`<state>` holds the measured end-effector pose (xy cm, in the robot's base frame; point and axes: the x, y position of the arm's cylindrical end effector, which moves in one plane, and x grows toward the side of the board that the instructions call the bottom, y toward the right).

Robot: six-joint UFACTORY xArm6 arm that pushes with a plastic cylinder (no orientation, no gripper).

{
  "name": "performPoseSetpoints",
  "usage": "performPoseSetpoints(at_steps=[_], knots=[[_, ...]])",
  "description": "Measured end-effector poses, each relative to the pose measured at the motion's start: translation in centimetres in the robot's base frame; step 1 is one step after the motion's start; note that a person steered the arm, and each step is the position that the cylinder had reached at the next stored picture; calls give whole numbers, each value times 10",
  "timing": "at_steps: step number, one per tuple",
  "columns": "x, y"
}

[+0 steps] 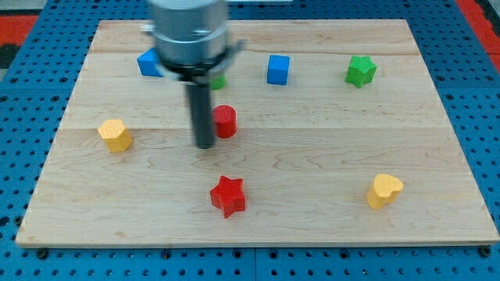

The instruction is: Place the red circle in between green circle and yellow heart

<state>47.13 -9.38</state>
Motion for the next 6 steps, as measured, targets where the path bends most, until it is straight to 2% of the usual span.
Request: performPoseSetpoints(at_steps=[1,2,3,4,5,6], knots=[[-27,5],[-29,41],[-19,103],[-19,83],[-19,108],[-19,90]])
